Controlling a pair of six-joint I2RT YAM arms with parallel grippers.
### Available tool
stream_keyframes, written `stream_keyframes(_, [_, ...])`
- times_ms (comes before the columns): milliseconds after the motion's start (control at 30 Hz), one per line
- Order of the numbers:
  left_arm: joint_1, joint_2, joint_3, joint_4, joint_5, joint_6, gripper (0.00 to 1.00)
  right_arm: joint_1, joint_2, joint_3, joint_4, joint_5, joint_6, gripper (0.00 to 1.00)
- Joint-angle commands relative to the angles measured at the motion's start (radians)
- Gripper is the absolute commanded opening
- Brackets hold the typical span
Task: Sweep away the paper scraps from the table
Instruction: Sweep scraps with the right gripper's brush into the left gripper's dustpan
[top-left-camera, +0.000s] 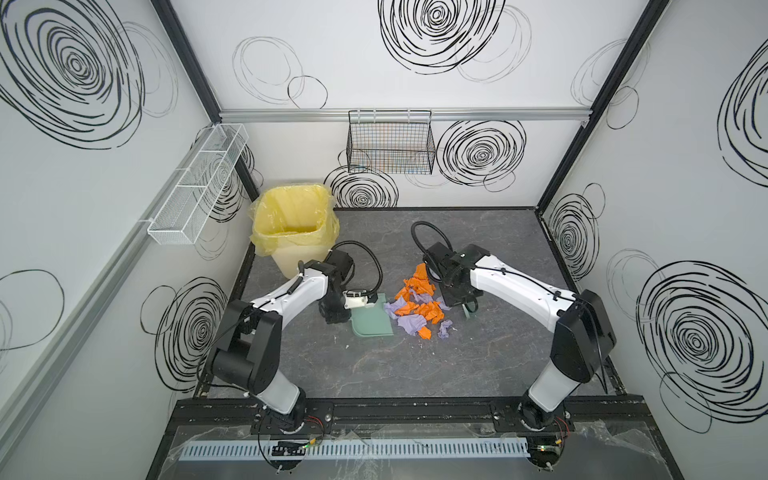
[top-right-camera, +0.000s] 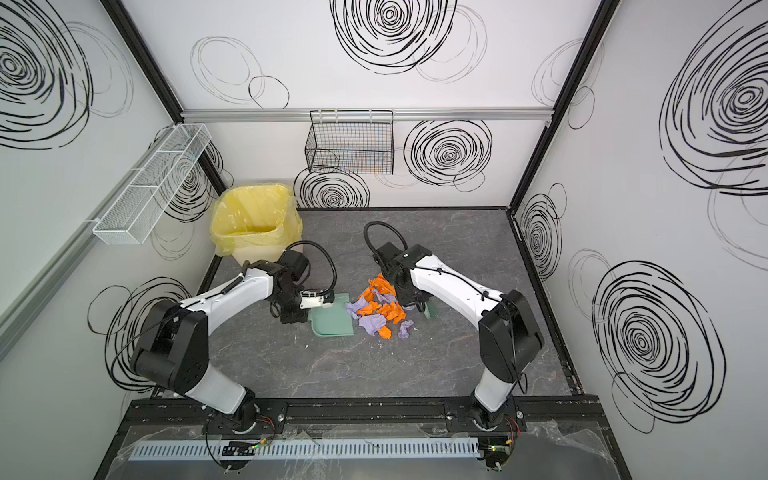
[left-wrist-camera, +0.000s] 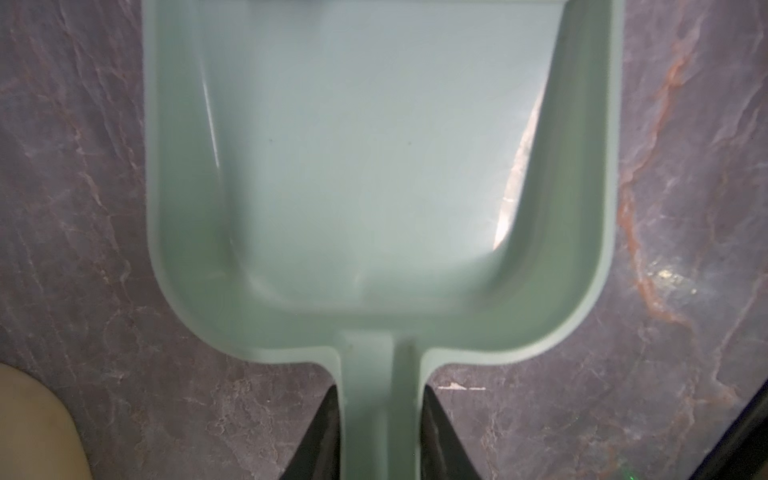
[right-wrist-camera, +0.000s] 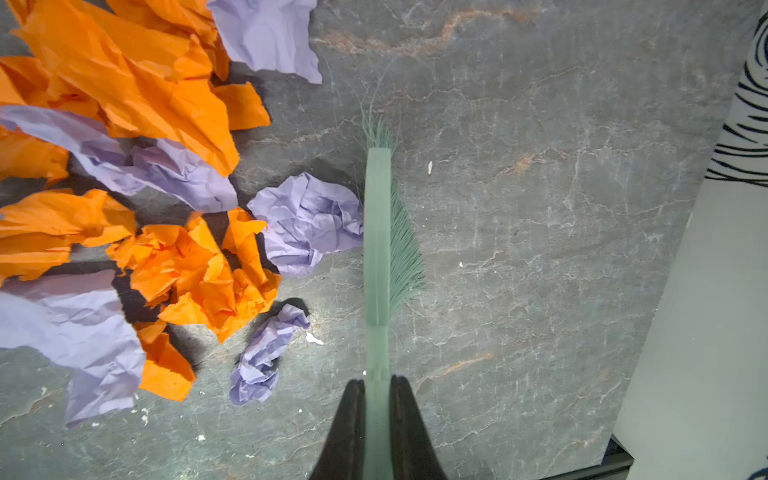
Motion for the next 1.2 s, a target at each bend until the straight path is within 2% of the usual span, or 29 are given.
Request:
stream_keyframes(0, [-0.012,0.018,0.017,-0.028,-0.014,0.011,0.0,0.031,0.037,0.028,0.013,-0.061,0.025,0.0])
stream_keyframes(800, [-0.074,0.058,-0.02,0.078,0.013,-0.071,0.0,0.276,0.231,0.325,0.032,-0.221,0.061,0.0])
stream_keyframes(1000, [-0.081,0.053,-0.029,0.088,0.02,-0.077,0.0,0.297,0.228,0.374,0.028,-0.244,0.066,0.0])
stream_keyframes(1167, [-0.069,0.036,-0.04,0.085,0.028,-0.07,0.0,0.295,0.178,0.369,-0.008,-0.214,0.076,0.0])
